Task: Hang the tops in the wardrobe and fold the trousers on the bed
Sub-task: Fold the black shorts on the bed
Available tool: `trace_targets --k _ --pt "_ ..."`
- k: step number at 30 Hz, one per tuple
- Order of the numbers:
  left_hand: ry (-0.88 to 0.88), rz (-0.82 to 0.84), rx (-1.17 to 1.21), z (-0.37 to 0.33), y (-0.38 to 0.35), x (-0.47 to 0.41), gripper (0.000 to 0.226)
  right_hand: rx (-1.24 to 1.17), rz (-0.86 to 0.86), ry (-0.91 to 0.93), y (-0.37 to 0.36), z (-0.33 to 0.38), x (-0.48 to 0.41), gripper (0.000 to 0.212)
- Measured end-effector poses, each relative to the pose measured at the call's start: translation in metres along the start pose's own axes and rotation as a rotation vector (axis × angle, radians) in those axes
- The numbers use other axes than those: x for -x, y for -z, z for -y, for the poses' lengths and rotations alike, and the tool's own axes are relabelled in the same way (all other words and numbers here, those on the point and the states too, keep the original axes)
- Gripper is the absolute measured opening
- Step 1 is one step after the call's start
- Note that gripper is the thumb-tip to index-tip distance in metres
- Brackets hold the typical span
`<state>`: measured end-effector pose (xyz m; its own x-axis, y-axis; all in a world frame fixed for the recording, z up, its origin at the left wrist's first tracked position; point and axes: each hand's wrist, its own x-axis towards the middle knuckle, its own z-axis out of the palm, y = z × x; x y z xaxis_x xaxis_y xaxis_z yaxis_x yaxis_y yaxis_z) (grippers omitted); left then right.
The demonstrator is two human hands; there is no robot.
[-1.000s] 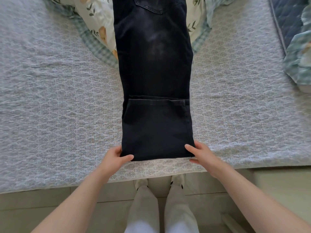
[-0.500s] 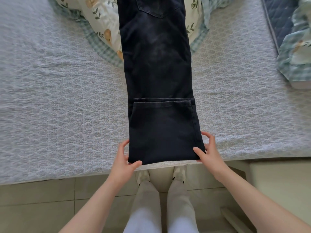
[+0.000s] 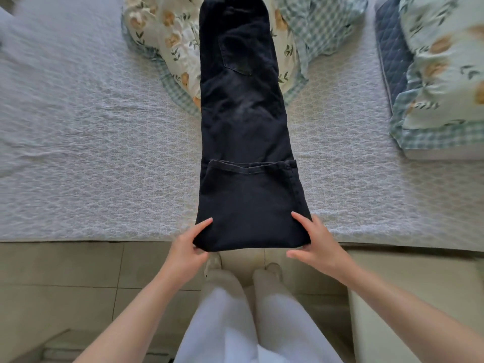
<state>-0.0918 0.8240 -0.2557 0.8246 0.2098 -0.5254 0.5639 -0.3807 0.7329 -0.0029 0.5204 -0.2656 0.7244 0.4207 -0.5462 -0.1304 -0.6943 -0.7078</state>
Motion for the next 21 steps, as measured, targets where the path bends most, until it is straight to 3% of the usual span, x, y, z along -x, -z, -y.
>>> trace_targets --k 5,13,18,21 --pt "0.110 0.049 -0.207 0.006 -0.031 0.046 0.074 0.316 0.010 0.089 0.007 -0.033 0.038 0.063" --pt "0.213 0.192 -0.245 0.023 -0.058 0.101 0.061 0.298 0.196 0.060 0.009 -0.067 0.087 0.045" --pt "0.112 0.069 -0.305 0.001 -0.044 0.082 0.032 0.274 0.010 0.106 0.018 -0.072 0.069 0.035" --pt "0.075 0.096 -0.303 -0.011 -0.028 0.058 0.019 0.225 -0.048 0.094 0.029 -0.057 0.049 0.027"
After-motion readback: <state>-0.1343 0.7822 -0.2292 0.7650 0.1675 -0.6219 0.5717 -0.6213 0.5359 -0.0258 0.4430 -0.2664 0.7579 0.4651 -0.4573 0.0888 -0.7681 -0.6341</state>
